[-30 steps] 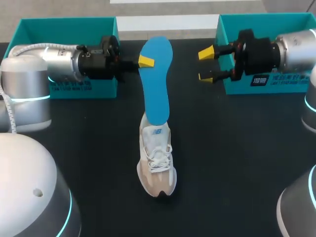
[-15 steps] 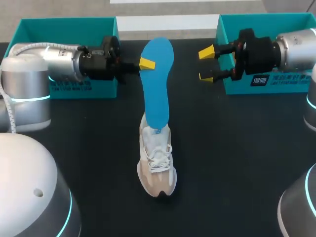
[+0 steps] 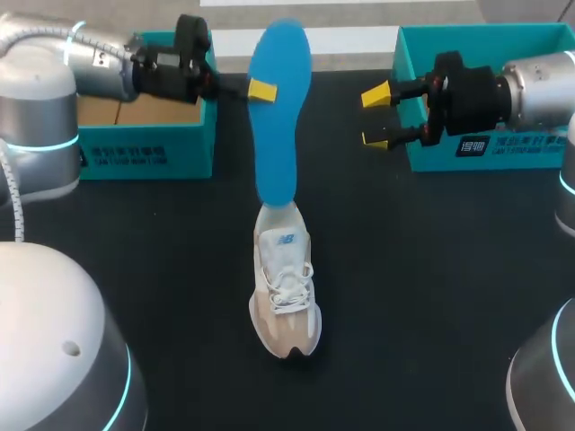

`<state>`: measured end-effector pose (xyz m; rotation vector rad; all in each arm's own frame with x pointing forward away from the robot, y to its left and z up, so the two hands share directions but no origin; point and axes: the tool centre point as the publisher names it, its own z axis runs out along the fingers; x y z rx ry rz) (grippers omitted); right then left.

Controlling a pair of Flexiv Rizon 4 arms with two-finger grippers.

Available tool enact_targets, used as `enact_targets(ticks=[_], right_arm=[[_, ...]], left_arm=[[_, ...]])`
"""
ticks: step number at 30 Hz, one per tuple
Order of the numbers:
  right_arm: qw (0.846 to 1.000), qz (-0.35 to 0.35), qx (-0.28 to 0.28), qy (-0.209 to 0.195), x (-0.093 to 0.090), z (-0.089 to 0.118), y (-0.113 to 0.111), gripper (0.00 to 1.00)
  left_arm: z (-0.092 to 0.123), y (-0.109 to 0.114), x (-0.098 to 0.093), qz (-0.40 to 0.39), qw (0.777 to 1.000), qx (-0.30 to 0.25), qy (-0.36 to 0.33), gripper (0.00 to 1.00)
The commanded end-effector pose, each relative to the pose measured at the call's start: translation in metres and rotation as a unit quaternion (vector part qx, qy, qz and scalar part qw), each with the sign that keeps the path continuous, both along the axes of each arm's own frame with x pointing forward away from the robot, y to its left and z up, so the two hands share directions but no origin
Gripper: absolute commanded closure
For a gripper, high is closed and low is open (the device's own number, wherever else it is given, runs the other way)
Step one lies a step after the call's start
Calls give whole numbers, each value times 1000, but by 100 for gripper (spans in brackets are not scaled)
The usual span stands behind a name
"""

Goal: Take the shoe out of the shoebox, open the shoe tongue, remove and reinsert the insole, then place the shoe into the shoebox

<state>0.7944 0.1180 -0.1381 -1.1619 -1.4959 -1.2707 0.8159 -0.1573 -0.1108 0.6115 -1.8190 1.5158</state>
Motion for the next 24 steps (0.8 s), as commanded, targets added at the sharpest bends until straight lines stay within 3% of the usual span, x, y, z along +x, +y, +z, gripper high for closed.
enact_targets(ticks=[1, 14, 16, 18, 19, 20, 21, 22, 24], right_arm=[[1000, 0, 0, 0, 1, -1, 2, 0], [1000, 0, 0, 0, 1, -1, 2, 0], [1000, 0, 0, 0, 1, -1, 2, 0], [1000, 0, 0, 0, 1, -1, 2, 0], [1000, 0, 0, 0, 1, -1, 2, 0], [1000, 0, 0, 0, 1, -1, 2, 0], [1000, 0, 0, 0, 1, -1, 2, 0], [1000, 0, 0, 0, 1, -1, 2, 0], [1000, 0, 0, 0, 1, -1, 2, 0]], left_arm=[[13, -7, 1, 39, 915, -3, -402, 100], [13, -7, 1, 39, 915, -3, -402, 100], [8, -7, 0, 13, 894, -41, -445, 100], [7, -6, 3, 1, 851, -75, -521, 100], [9, -5, 3, 1, 843, -98, -529, 100], [8, -6, 5, -11, 810, -84, -580, 100], [7, -7, 5, -22, 800, -82, -594, 100], [6, -7, 4, -37, 773, -84, -627, 100], [10, -10, 0, -34, 752, -100, -651, 100]])
